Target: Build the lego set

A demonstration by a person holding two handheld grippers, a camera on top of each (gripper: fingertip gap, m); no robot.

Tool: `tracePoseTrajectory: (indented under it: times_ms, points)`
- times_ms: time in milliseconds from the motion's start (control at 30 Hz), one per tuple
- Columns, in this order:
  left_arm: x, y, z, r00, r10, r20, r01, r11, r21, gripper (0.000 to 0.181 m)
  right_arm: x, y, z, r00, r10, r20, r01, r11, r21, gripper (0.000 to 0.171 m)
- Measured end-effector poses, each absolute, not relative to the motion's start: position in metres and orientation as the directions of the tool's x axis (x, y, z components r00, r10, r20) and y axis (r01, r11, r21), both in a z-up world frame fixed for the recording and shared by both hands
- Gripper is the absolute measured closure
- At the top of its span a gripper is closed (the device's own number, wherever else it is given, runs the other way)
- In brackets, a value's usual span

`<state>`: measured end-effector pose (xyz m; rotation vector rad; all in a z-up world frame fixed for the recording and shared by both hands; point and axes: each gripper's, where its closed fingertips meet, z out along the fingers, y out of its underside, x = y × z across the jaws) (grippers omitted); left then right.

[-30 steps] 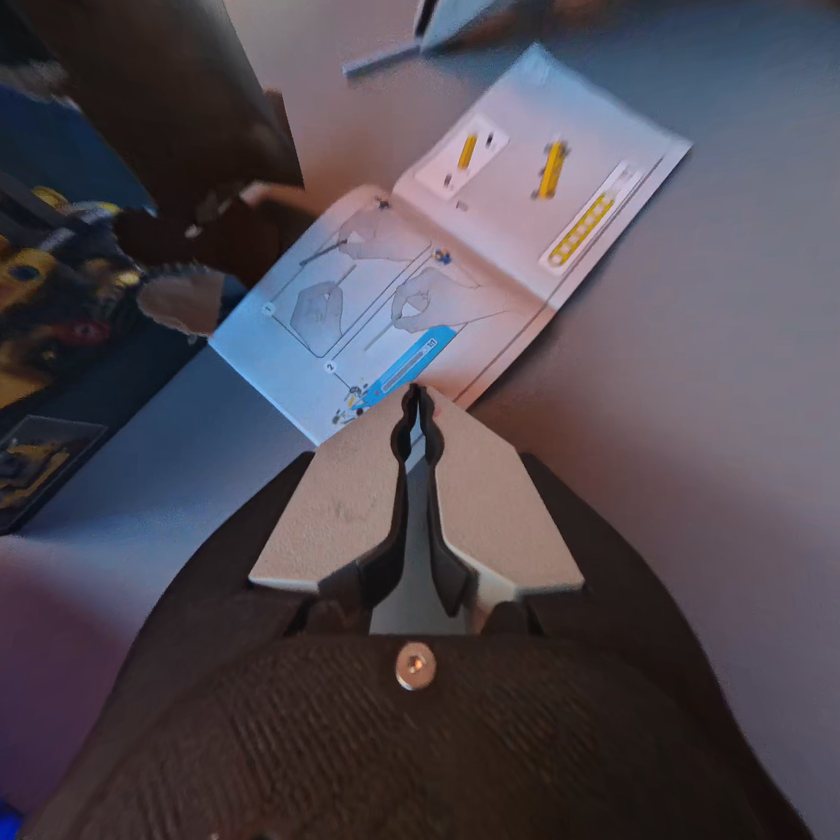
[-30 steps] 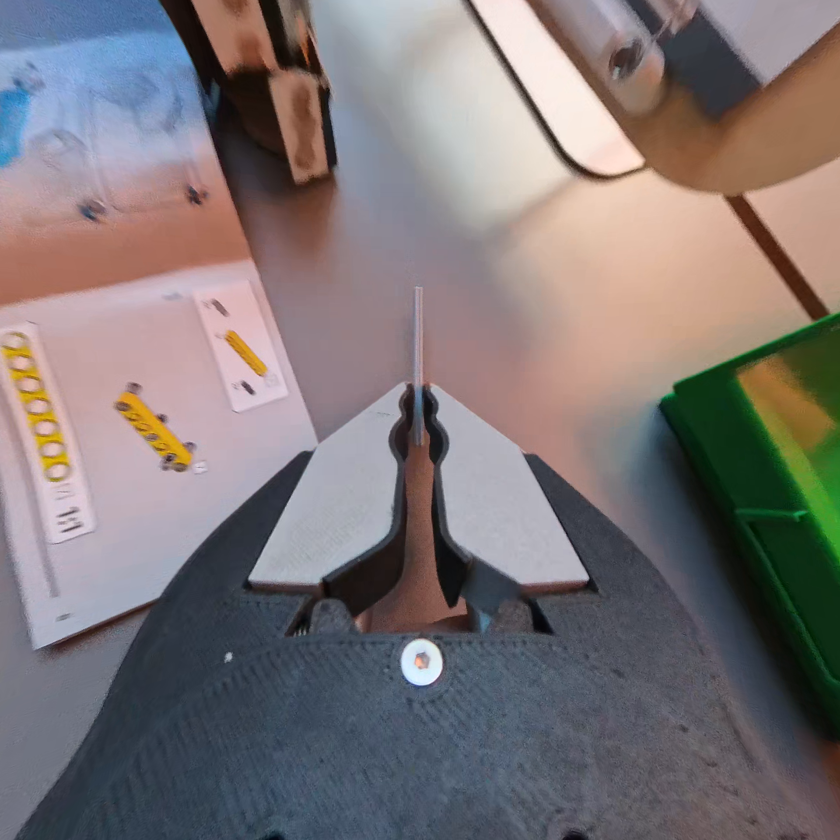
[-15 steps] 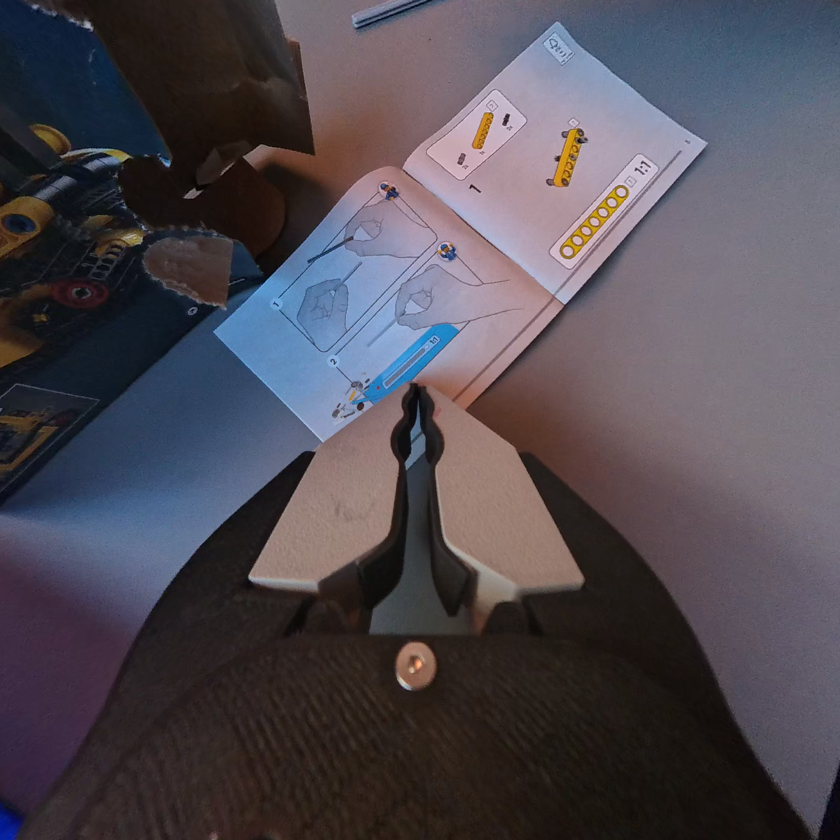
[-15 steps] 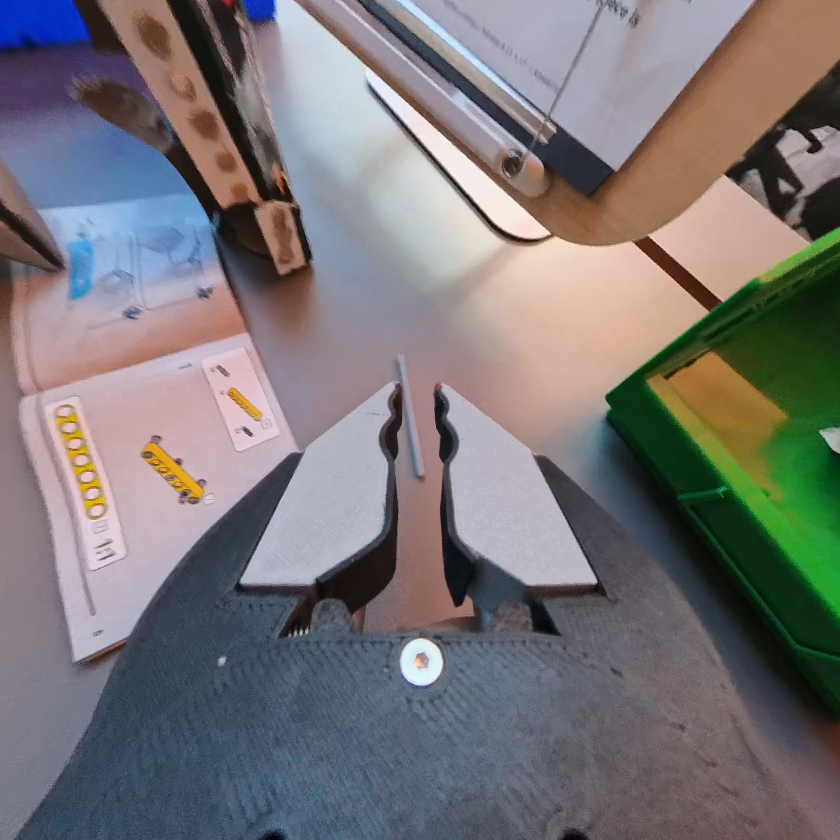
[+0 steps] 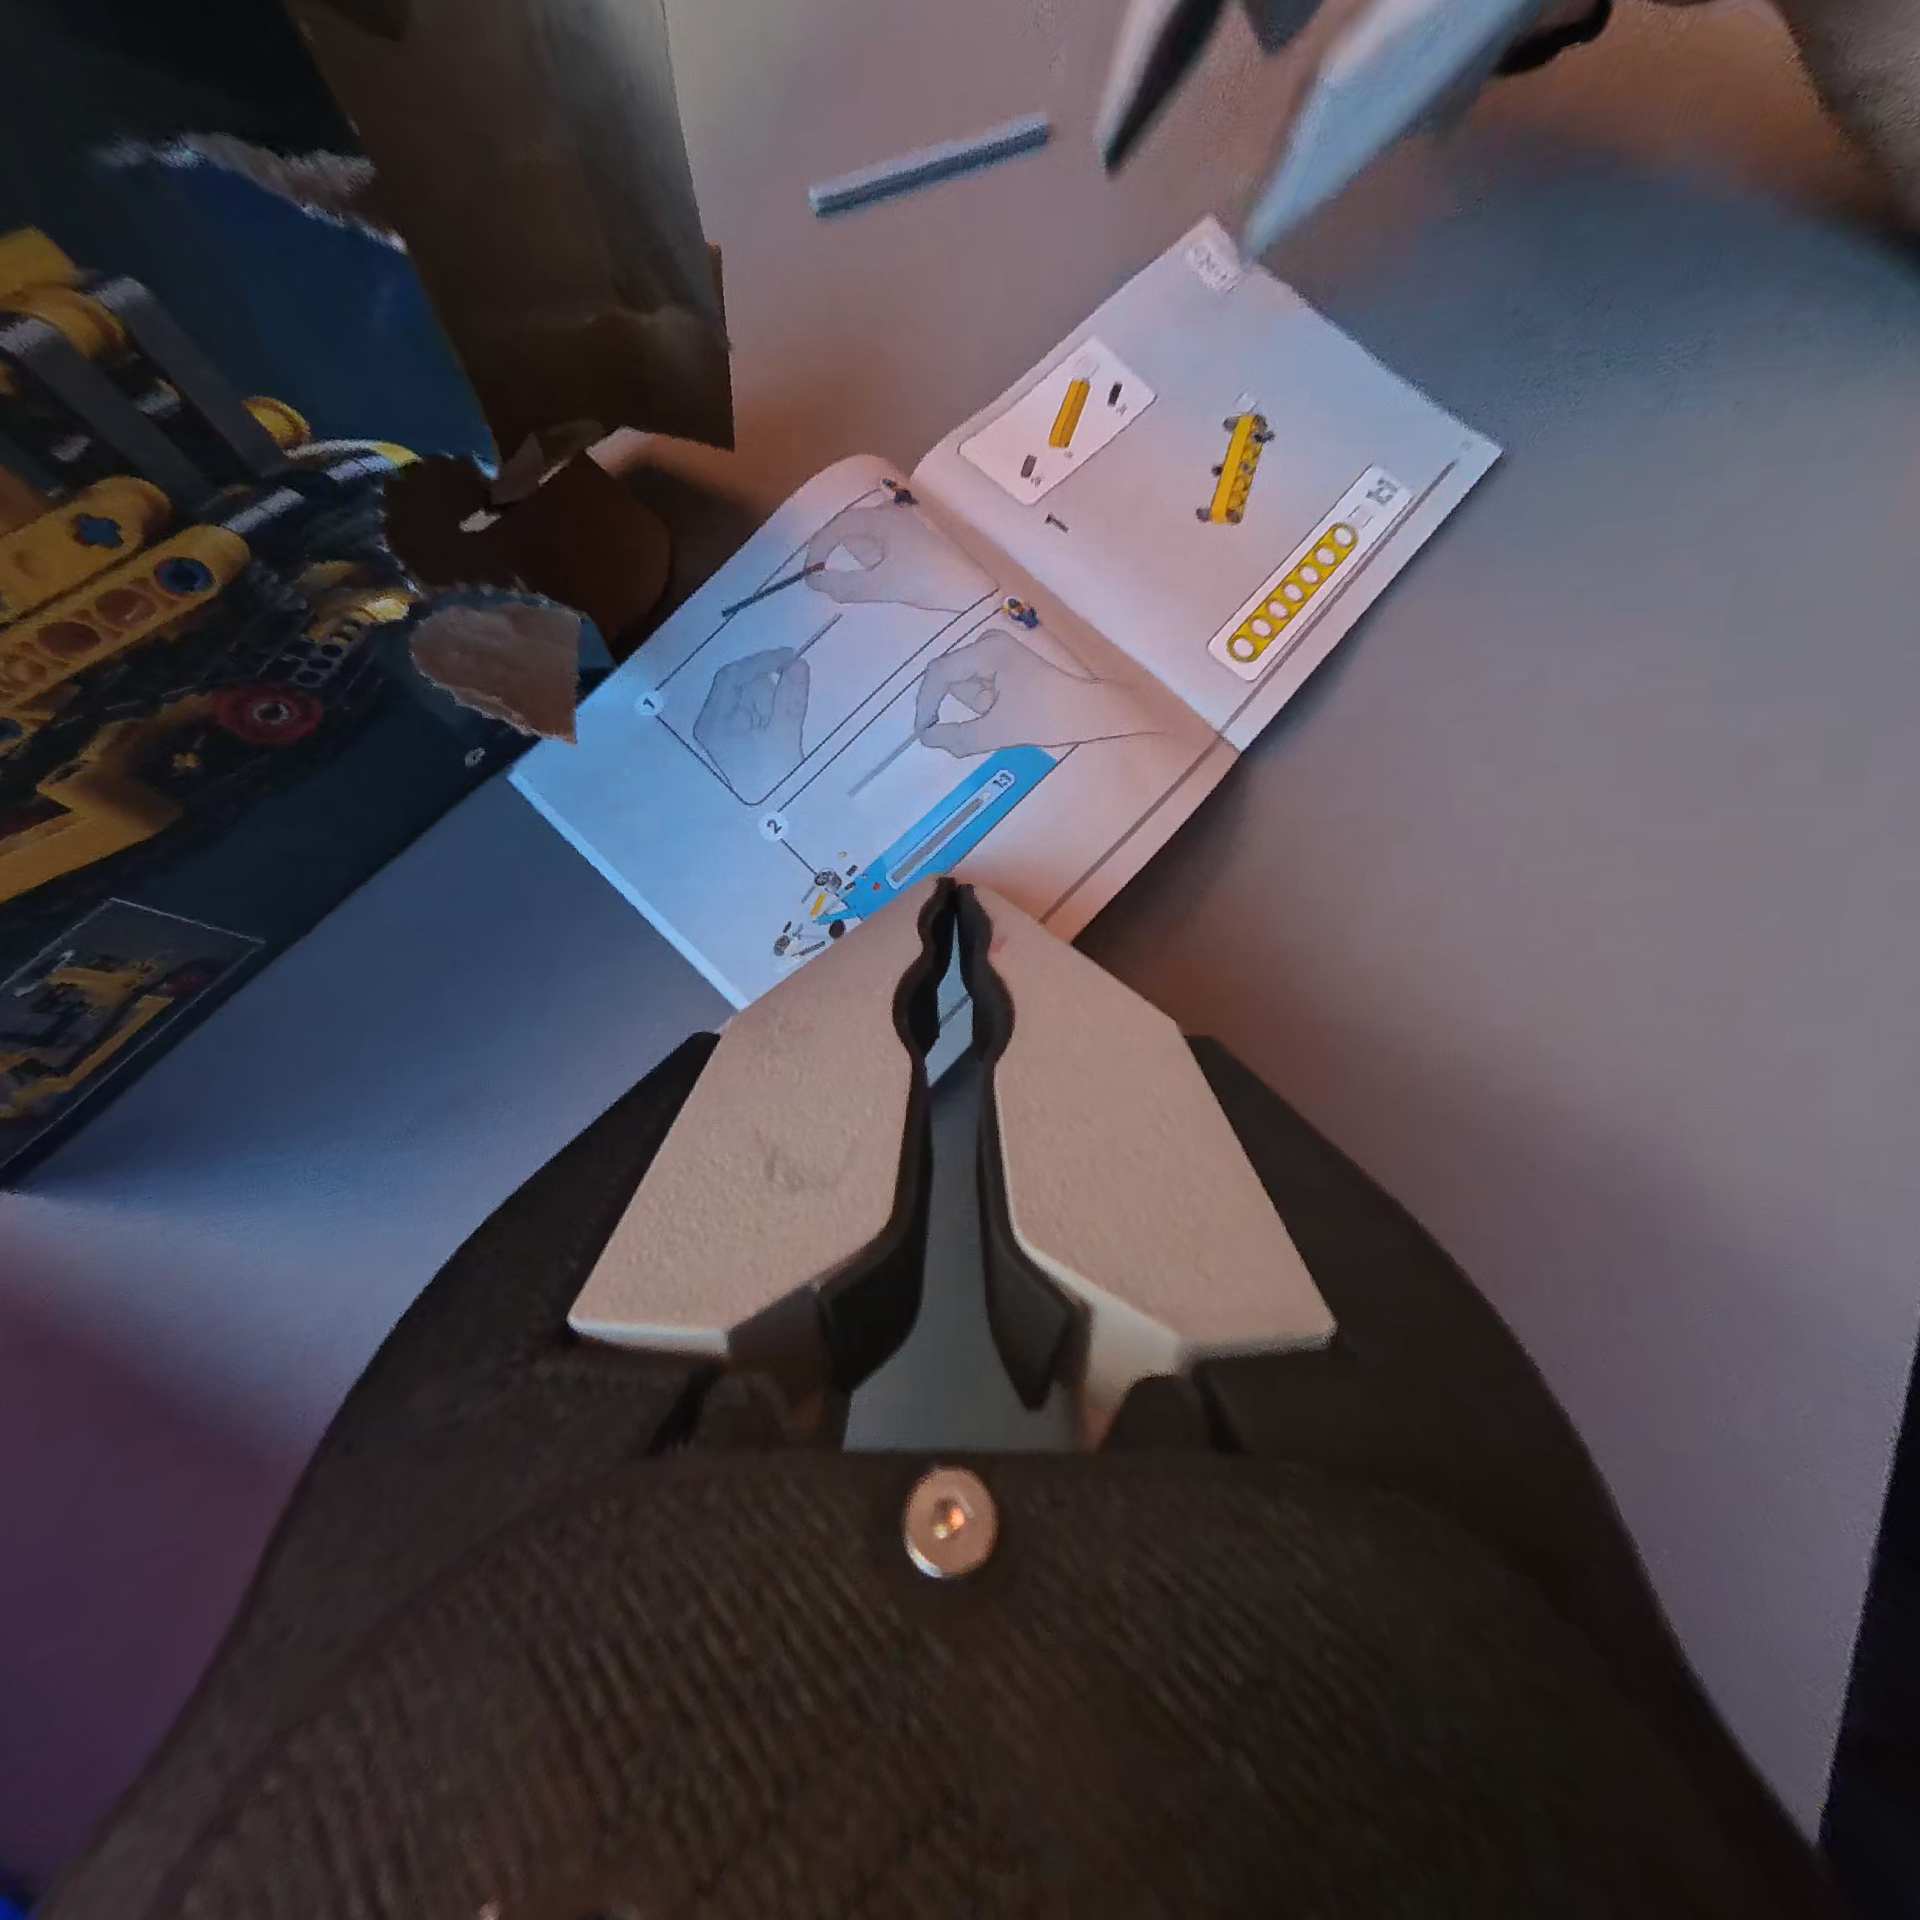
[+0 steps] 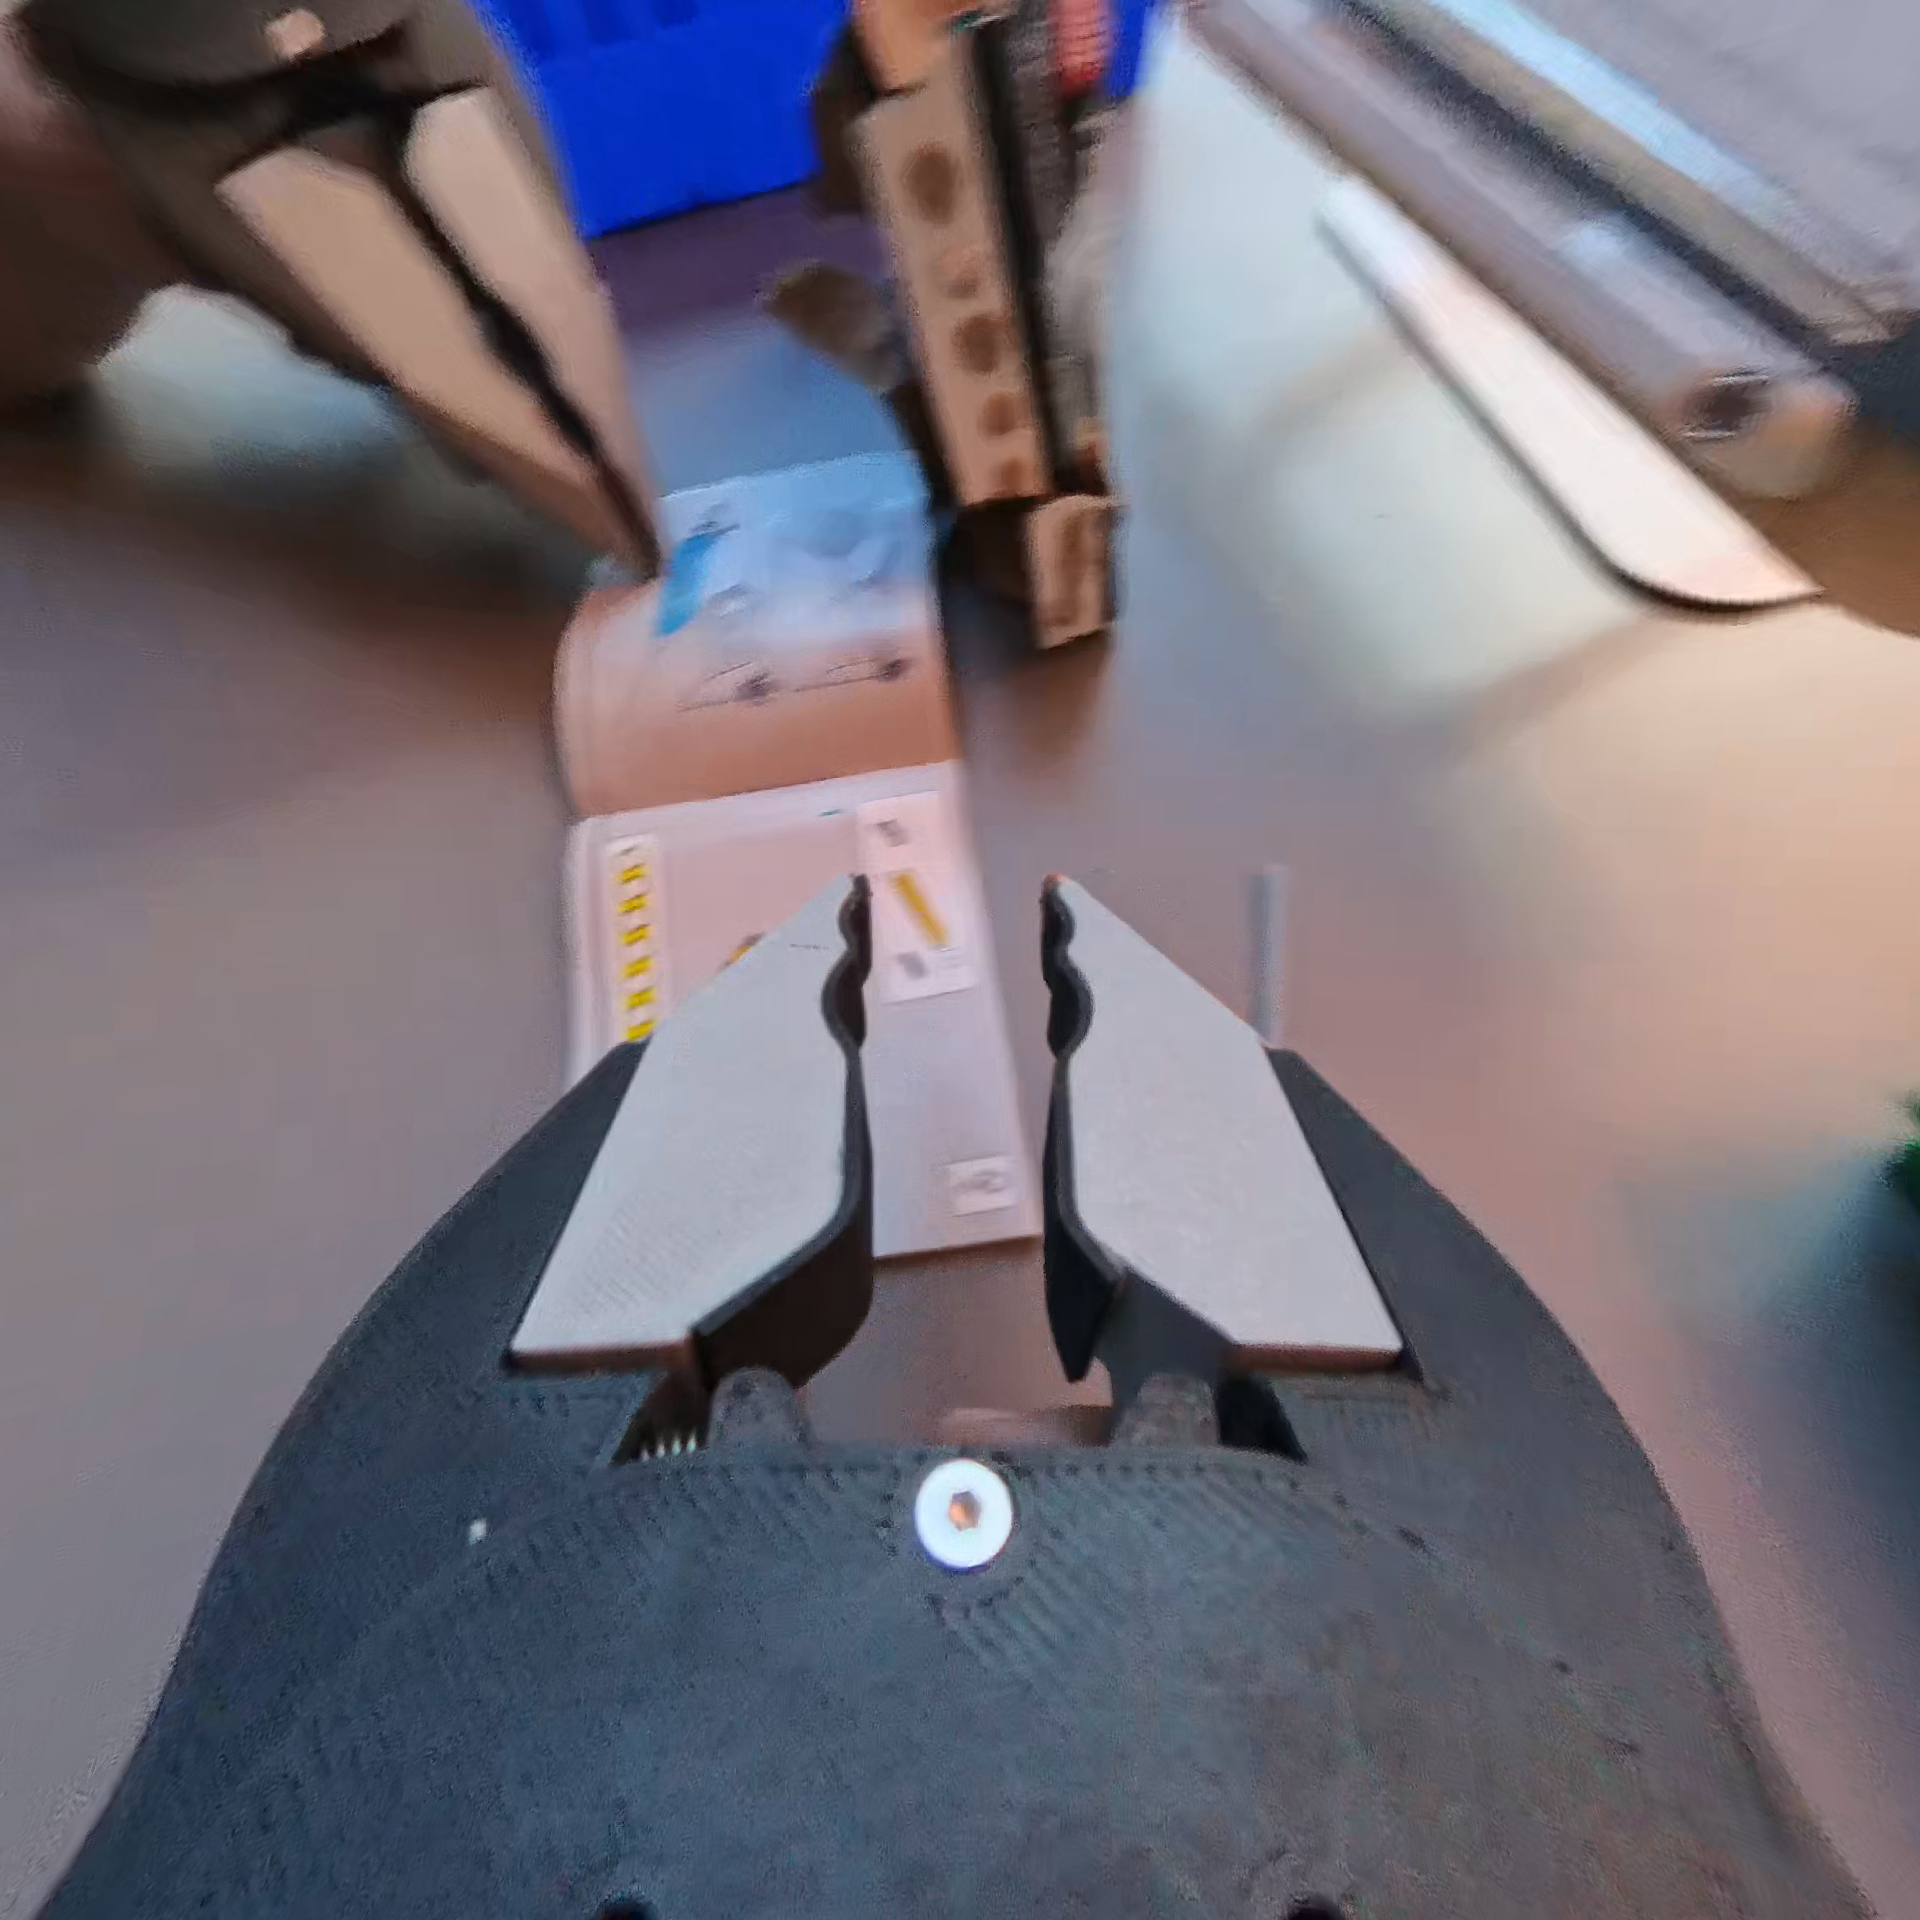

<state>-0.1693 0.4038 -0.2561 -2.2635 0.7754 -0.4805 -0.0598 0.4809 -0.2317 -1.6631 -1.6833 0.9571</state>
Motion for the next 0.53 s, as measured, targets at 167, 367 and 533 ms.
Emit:
tracePoseTrajectory:
  times_ms: [167, 367, 533]
  points:
    - [-0.162, 0.405, -0.232, 0.731, -0.675, 0.095, -0.362, -0.503, -0.785, 0.181, -0.033, 0.442, -0.256, -0.271, 0.96, 0.076, 0.703, 0.251, -0.665, 0.142]
    - [-0.13, 0.396, -0.212, 0.654, -0.755, 0.051, -0.374, -0.381, -0.845, 0.169, -0.021, 0.416, -0.267, -0.342, 0.938, 0.049, 0.767, 0.309, -0.562, 0.124]
    - [-0.084, 0.393, -0.223, 0.573, -0.82, -0.004, -0.494, -0.341, -0.8, 0.158, -0.022, 0.41, -0.274, -0.357, 0.932, 0.064, 0.785, 0.336, -0.521, 0.12]
